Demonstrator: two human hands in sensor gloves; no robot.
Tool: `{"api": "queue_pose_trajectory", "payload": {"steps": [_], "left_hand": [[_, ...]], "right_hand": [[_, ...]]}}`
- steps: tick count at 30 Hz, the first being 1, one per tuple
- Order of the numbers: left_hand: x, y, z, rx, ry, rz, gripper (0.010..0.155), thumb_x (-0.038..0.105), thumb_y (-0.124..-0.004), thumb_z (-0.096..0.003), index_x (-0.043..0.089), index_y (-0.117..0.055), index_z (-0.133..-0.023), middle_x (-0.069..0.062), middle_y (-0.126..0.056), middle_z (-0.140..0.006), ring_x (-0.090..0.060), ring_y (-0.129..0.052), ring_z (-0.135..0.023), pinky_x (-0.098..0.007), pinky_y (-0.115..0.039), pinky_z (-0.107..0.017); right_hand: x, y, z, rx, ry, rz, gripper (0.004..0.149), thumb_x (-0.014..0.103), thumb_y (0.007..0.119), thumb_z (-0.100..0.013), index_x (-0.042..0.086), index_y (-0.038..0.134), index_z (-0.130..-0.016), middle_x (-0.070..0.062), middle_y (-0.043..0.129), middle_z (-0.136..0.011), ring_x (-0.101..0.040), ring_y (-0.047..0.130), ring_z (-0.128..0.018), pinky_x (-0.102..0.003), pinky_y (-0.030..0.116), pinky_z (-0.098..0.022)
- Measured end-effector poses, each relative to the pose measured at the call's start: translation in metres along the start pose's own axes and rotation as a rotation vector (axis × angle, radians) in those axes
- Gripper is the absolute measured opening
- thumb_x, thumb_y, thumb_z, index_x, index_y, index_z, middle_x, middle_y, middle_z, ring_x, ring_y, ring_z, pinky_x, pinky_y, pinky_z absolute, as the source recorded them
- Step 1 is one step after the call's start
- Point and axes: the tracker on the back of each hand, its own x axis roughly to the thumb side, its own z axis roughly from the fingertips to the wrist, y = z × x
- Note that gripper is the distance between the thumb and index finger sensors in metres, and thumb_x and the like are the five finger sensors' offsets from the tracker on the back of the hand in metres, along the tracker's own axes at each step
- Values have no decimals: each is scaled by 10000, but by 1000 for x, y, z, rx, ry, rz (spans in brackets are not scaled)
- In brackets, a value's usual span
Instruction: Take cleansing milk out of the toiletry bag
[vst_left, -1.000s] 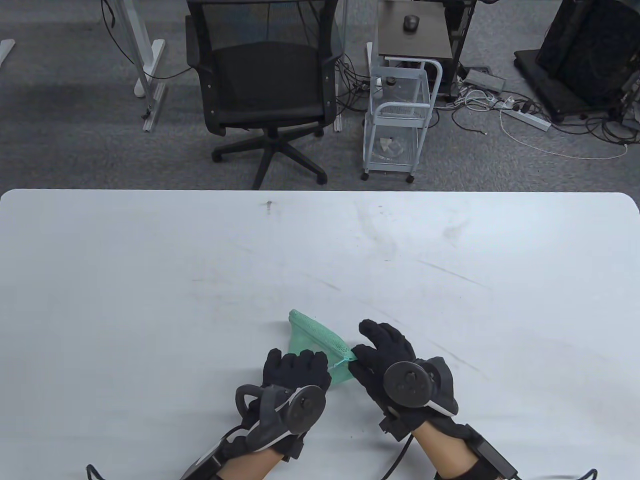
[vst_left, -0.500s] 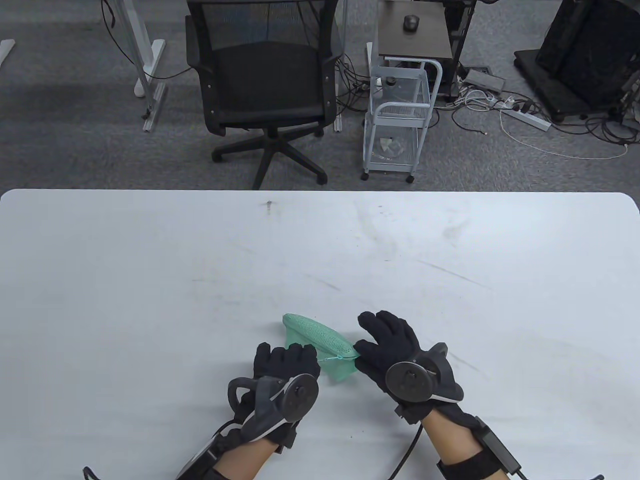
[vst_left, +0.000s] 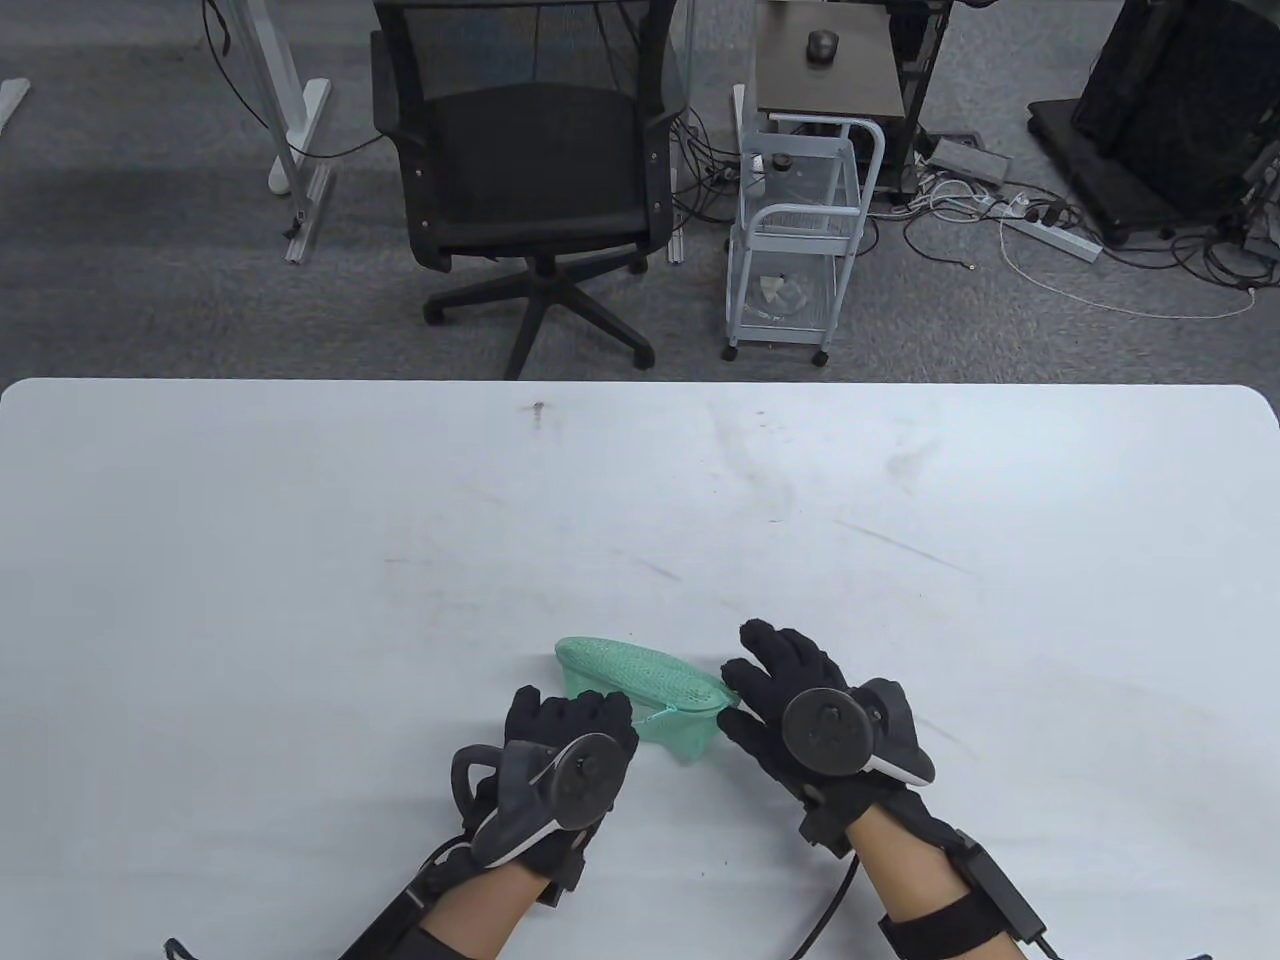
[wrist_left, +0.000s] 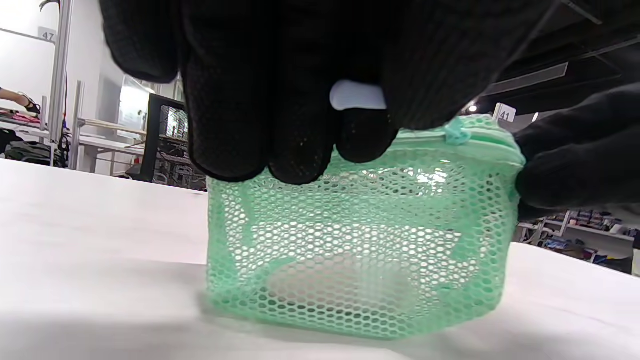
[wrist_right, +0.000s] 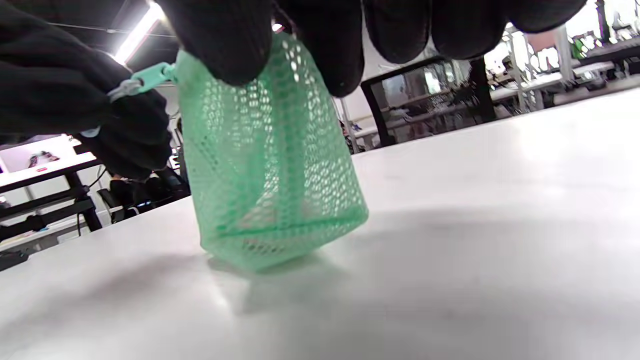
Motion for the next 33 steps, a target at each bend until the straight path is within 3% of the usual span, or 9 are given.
{"api": "queue_pose_trajectory", "payload": {"steps": [4, 10, 19, 33], "left_hand": [[0, 0, 0, -9, -7, 8, 439, 409, -875, -501, 208, -925, -888, -94, -1018, -905, -406, -1034, -759, -643, -665, -697], [4, -2, 0, -13, -21, -4, 440, 407, -875, -503, 210, -923, -893, -93, -1013, -914, -410, -1028, -767, -646, -660, -700], [-1, 3, -1, 47, 1, -33, 438, 407, -876, -504, 216, -921, -895, -90, -1009, -920, -409, -1023, -776, -650, -652, -706], [-18, 5, -8, 38, 72, -63, 431, 397, -880, -502, 209, -928, -887, -92, -1010, -921, -414, -1021, -778, -655, -649, -704]], "right_hand": [[4, 4, -1, 0, 6, -86, 639, 373, 816, -559, -38, 697, -1034, -373, 499, -1162, -724, 544, -920, -762, 526, -636], [8, 6, -1, -73, 5, -33, 448, 258, 814, -562, 13, 823, -937, -336, 597, -1138, -705, 616, -908, -758, 567, -624], [4, 1, -1, -83, 2, -54, 417, 247, 821, -556, 55, 854, -924, -319, 612, -1144, -702, 609, -918, -763, 551, -633], [-7, -5, -1, -95, 19, -33, 414, 239, 826, -552, 81, 859, -933, -305, 625, -1144, -701, 606, -923, -763, 546, -638]]}}
